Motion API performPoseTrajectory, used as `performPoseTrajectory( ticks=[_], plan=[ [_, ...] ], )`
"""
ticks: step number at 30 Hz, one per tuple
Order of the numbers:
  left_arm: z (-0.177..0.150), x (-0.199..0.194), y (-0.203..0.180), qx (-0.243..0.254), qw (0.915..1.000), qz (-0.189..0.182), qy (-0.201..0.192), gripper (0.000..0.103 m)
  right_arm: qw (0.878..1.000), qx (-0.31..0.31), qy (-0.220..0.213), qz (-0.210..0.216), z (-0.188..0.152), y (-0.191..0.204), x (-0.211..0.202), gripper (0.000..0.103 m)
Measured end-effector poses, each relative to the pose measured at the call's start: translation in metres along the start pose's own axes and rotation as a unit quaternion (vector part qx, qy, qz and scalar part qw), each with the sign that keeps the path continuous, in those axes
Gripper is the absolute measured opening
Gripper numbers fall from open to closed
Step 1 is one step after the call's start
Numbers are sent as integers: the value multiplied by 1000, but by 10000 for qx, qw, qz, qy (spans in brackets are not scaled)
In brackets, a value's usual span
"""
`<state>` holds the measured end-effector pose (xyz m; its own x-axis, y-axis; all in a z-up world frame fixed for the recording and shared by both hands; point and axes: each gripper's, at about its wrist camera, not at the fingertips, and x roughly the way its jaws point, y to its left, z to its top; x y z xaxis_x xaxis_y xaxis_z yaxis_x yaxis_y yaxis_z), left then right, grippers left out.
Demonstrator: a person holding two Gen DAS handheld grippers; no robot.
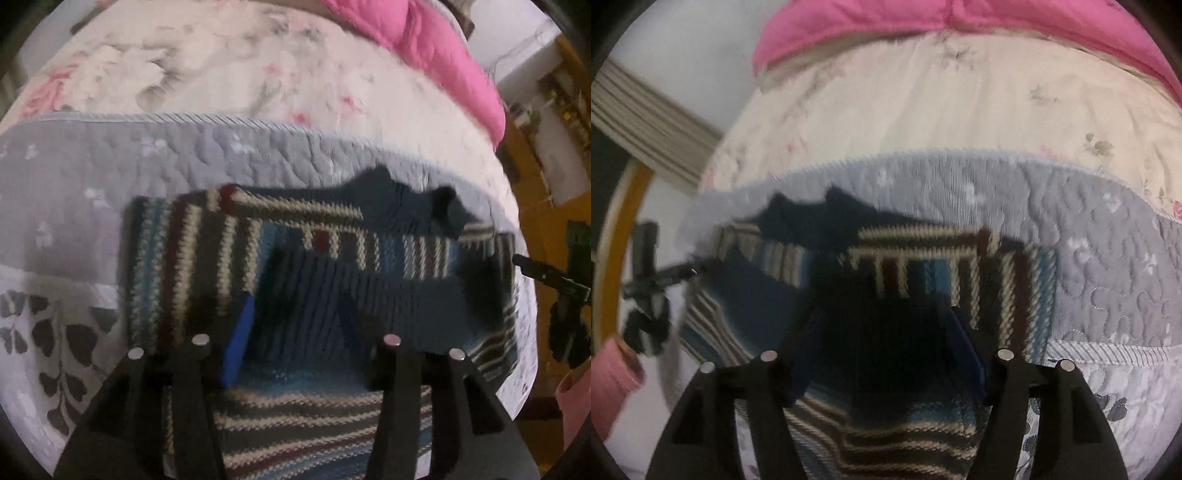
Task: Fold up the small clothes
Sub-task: 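Lay the hem onto the collar with both tools and open them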
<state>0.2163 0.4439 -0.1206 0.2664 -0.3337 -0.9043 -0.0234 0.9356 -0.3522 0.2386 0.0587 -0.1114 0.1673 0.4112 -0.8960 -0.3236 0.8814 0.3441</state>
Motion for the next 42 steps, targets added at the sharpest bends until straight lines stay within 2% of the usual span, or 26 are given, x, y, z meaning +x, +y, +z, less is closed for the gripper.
performPoseTrajectory(
  ticks=[1, 3, 6, 7, 8, 9, 10, 11, 12, 14, 19, 25, 27, 29, 31, 33, 34, 35, 36, 37, 39, 40, 42],
  plan=[
    [1, 5, -2, 39, 10000, 20, 54, 59, 10000, 1, 39, -10, -1, 0, 5, 68],
    [2, 18, -5, 127, 9996, 148, 188, 59, 9998, 8, 150, -112, -2, 0, 17, 72],
    [3, 32, -5, 194, 9990, 313, 267, 61, 9985, -132, 364, -383, -5, 1, 35, 73],
    [3, 34, -6, 214, 9989, 341, 248, 61, 9979, -247, 386, -463, -6, 4, 39, 72],
    [2, 34, -7, 234, 9988, 379, 220, 60, 9974, -352, 386, -506, -8, 7, 41, 66],
    [1, 33, -9, 262, 9987, 399, 178, 52, 9965, -473, 394, -558, -9, 10, 42, 60],
    [-1, 32, -10, 278, 9989, 358, 146, 37, 9950, -638, 387, -671, -12, 15, 42, 46],
    [-3, 30, -12, 296, 9991, 289, 113, 27, 9945, -741, 359, -650, -14, 18, 40, 31],
    [-6, 28, -15, 334, 9991, 239, 86, 17, 9949, -770, 312, -565, -15, 19, 36, 25],
    [-11, 22, -19, 410, 9989, 233, -36, 16, 9952, -844, 138, -479, -19, 25, 25, 24],
    [-22, -9, -25, 377, 9981, -102, -470, 15, 9962, -779, -366, -145, -27, 31, -19, 23],
    [-6, -47, -25, 61, 9931, -285, -1134, 14, 9926, -782, -905, -225, -7, 34, -55, 19],
    [6, -54, -25, -31, 9906, -233, -1348, 14, 9914, -640, -1107, -287, 8, 30, -60, 19],
    [19, -52, -24, -155, 9898, -219, -1397, 14, 9921, -442, -1144, -275, 24, 23, -56, 19],
    [28, -40, -23, -161, 9916, -54, -1279, 14, 9934, -391, -963, -490, 37, 17, -33, 19],
    [33, -11, -20, -110, 9953, 224, -932, 14, 9957, -212, -658, -613, 43, 5, -4, 21],
    [34, 0, -20, -101, 9963, 312, -794, 15, 9961, -143, -568, -653, 42, 2, 8, 23],
    [34, 13, -17, -118, 9968, 455, -650, 15, 9957, -71, -502, -769, 41, -2, 17, 32],
    [34, 20, -14, -143, 9968, 502, -599, 17, 9950, -33, -473, -874, 40, -5, 24, 37],
    [34, 25, -9, -212, 9970, 495, -549, 21, 9947, -43, -519, -884, 37, -6, 25, 38],
    [35, 24, -5, -341, 9967, 459, -572, 27, 9935, -16, -617, -952, 31, -8, 21, 54],
    [33, 16, -3, -413, 9960, 448, -657, 34, 9933, 13, -691, -926, 26, -9, 14, 54],
    [28, 1, 1, -478, 9936, 578, -842, 37, 9927, 19, -766, -929, 17, -13, 0, 53]
  ],
)
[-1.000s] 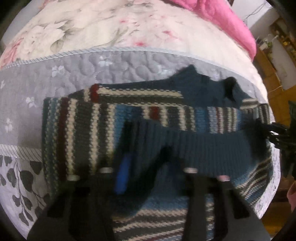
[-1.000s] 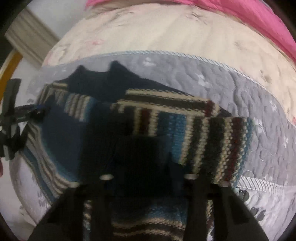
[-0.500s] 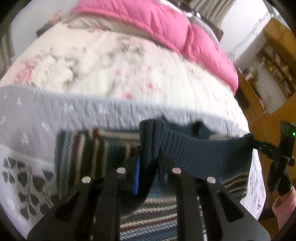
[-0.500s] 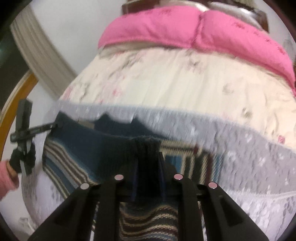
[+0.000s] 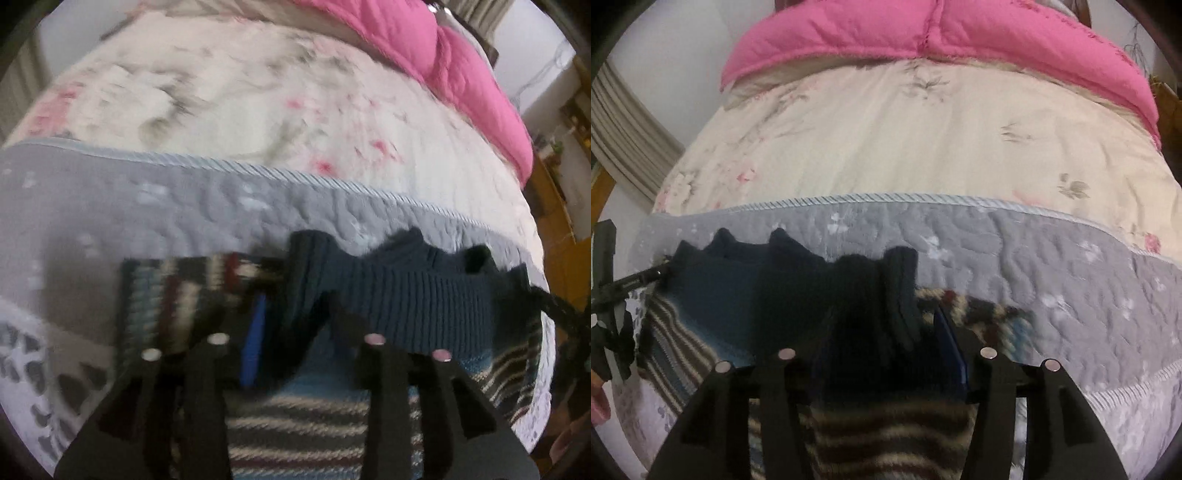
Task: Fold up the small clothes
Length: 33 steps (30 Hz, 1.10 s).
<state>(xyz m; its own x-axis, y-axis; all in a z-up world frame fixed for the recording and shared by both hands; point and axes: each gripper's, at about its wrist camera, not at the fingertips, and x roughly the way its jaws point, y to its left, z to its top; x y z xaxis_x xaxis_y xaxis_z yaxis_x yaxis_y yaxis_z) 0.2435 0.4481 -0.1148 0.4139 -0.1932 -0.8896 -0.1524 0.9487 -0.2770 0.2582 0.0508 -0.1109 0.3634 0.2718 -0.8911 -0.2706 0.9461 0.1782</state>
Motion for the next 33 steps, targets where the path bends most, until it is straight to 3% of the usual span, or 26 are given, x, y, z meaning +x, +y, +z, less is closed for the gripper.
performPoseTrajectory(
  ticks=[4, 10, 14, 15, 17, 24, 30, 33],
  plan=[
    [-13, -37, 3, -52, 9996, -90, -254, 40, 9996, 128, 94, 250, -17, -17, -21, 54],
    [-55, -52, -32, 552, 9976, -400, 76, 48, 9977, -41, 670, 109, -46, -29, -8, 54],
    [-90, -33, -53, 1070, 9931, -233, 420, 51, 9977, -78, 677, 17, -56, -31, -10, 18],
    [-97, -26, -54, 1077, 9925, -215, 535, 51, 9980, 28, 630, 75, -58, -35, -14, 12],
    [-106, -17, -51, 1029, 9924, -156, 656, 51, 9979, 339, 531, 137, -65, -49, -23, 11],
    [-108, -11, -38, 690, 9951, -231, 671, 51, 9916, 1099, 516, 447, -92, -85, -24, 13],
    [-107, -31, -37, 438, 9969, -342, 557, 52, 9945, 898, 441, 319, -107, -75, -53, 39],
    [-108, -49, -39, 365, 9982, -335, 339, 58, 9939, 868, 631, 253, -129, -68, -66, 40]
  ],
)
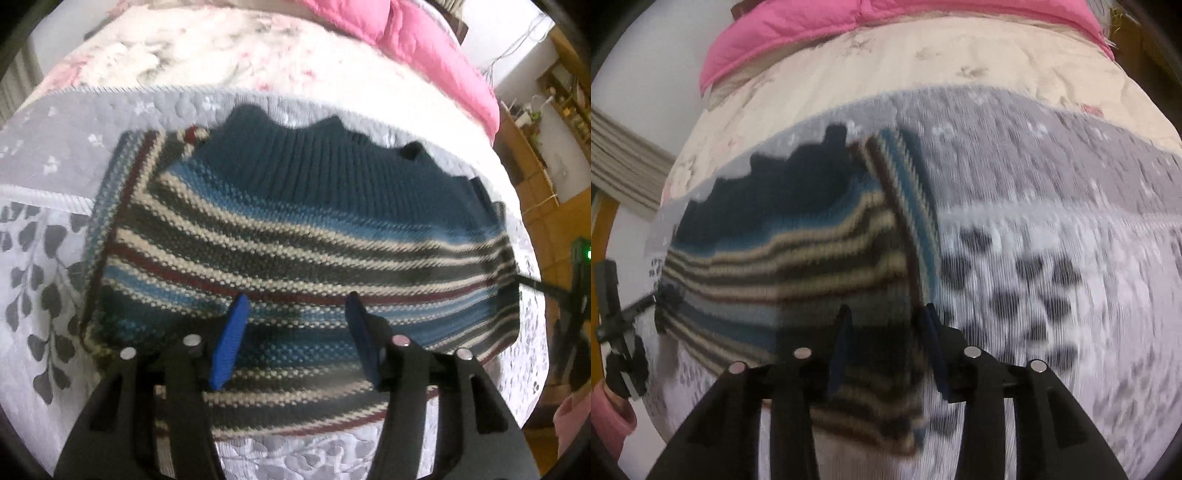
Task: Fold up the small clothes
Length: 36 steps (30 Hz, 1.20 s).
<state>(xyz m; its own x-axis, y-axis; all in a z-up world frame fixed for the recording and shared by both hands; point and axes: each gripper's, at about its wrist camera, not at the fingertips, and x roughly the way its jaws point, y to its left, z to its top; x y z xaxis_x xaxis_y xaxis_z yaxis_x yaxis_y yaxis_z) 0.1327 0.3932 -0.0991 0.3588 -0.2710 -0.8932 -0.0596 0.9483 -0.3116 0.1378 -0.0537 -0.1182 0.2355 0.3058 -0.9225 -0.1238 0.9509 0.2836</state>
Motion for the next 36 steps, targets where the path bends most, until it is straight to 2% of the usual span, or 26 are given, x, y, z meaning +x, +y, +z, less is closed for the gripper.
performPoseTrajectory(
  ticks=[4, 6, 8, 11, 15, 17, 18, 19, 20, 22, 26, 30, 34, 36],
  plan=[
    [-5, -5, -3, -40, 9999, 71, -79, 62, 9995, 79, 307, 83, -27, 1, 4, 37],
    [-10, 1, -3, -84, 9999, 91, 34, 62, 9991, -3, 426, -62, -37, 4, 8, 19],
    [-14, 11, -1, -83, 9997, 161, 170, 62, 9982, -38, 509, -301, -48, 1, 12, 16],
    [-21, 24, 3, 3, 9990, 308, 339, 62, 9976, 175, 586, -312, -58, -10, 18, 14],
    [-24, 25, 5, 70, 9989, 337, 320, 62, 9971, 267, 646, -304, -68, -20, 21, 15],
    [-22, 23, 5, 48, 9989, 338, 334, 62, 9969, 256, 672, -304, -67, -18, 20, 20],
    [-21, 22, 6, 19, 9989, 330, 347, 62, 9969, 290, 664, -290, -65, -18, 17, 31],
    [-20, 19, 6, -51, 9989, 295, 364, 62, 9970, 326, 636, -285, -60, -15, 15, 37],
    [-18, 16, 6, -116, 9991, 231, 347, 62, 9974, 400, 566, -189, -54, -15, 8, 52],
    [-16, 10, 4, -200, 9994, 136, 263, 66, 9981, 508, 343, -30, -41, -15, -4, 66],
    [-12, 4, -4, -188, 9997, 62, 161, 68, 9987, 473, 194, 4, -22, -13, -10, 72],
    [-8, 10, -9, -91, 9997, 92, 197, 68, 9967, 655, 297, 382, -1, -19, 10, 72],
    [-3, 21, -7, -130, 9996, 119, 230, 68, 9954, 714, 478, 415, 5, -31, 29, 72],
    [-1, 28, -4, -170, 9994, 128, 285, 68, 9948, 733, 563, 420, 4, -28, 41, 69]
  ],
)
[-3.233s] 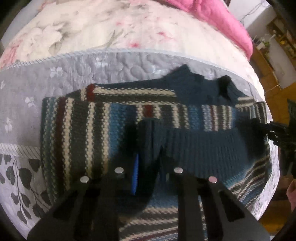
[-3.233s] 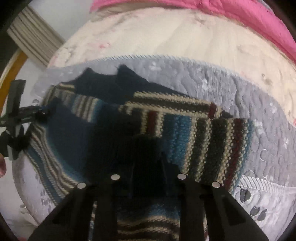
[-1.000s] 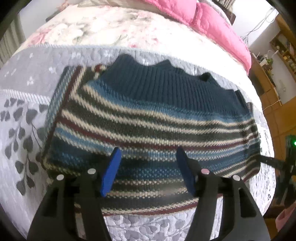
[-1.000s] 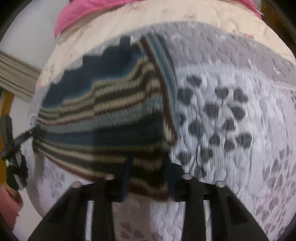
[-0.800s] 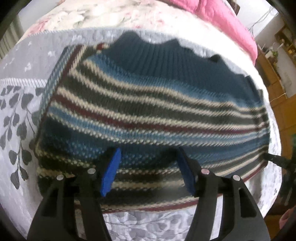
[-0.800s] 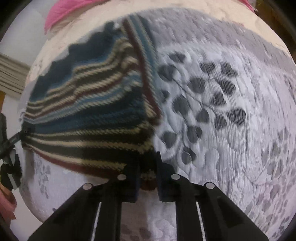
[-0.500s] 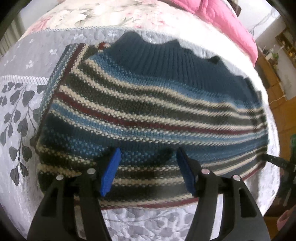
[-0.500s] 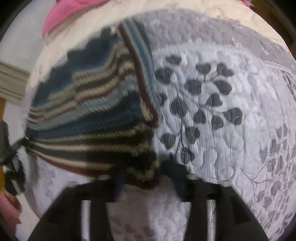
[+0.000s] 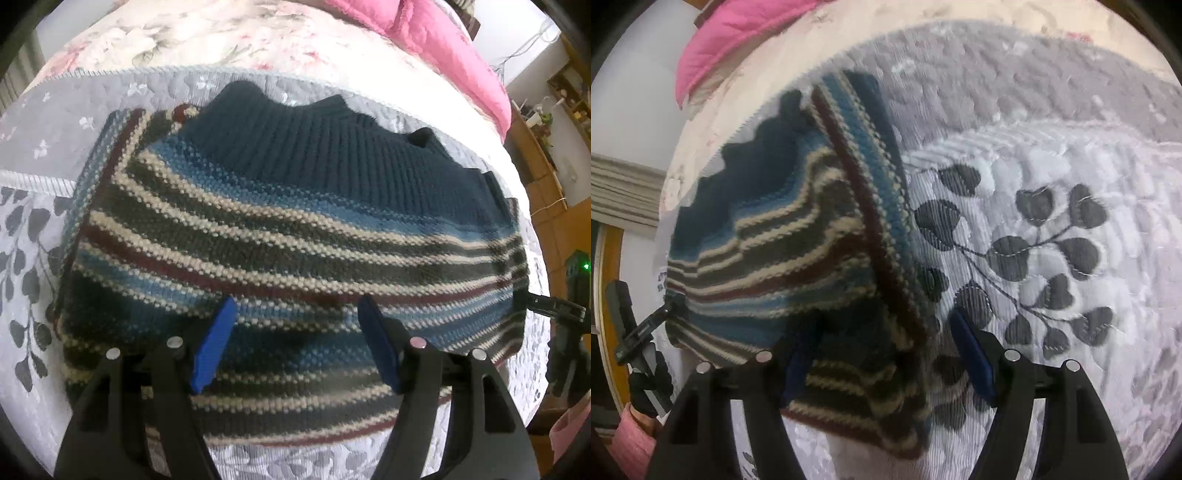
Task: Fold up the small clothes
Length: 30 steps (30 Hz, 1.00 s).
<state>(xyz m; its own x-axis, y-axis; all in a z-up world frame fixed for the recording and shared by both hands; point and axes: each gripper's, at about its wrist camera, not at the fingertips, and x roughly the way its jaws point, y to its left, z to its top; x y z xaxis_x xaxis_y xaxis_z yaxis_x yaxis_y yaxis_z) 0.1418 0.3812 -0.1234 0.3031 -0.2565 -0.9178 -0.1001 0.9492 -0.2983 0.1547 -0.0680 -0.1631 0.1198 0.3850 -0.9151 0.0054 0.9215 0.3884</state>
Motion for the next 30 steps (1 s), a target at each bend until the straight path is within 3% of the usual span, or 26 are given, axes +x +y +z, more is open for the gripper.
performPoseTrajectory(
  ticks=[2, 3, 6, 19, 26, 30],
  plan=[
    [1, 8, 4, -37, 10000, 24, 58, 69, 10000, -45, 12, 5, 1, 0, 5, 61],
    [2, 10, 5, -39, 10000, -6, 77, 71, 9999, -52, -1, 96, 0, 0, 2, 47],
    [3, 13, 8, -59, 9999, -73, 110, 71, 9998, -137, -45, 129, -2, 5, 0, 41],
    [3, 21, 15, -61, 9996, -235, 128, 77, 9999, -8, -77, 89, -2, 5, 19, 40],
    [3, 27, 2, 7, 9997, -218, 146, 82, 9997, -49, -73, -207, -3, 16, 24, 40],
    [10, 22, 0, -130, 9992, -232, 282, 76, 9997, 34, -9, -226, -1, 29, 14, 33]
  ],
)
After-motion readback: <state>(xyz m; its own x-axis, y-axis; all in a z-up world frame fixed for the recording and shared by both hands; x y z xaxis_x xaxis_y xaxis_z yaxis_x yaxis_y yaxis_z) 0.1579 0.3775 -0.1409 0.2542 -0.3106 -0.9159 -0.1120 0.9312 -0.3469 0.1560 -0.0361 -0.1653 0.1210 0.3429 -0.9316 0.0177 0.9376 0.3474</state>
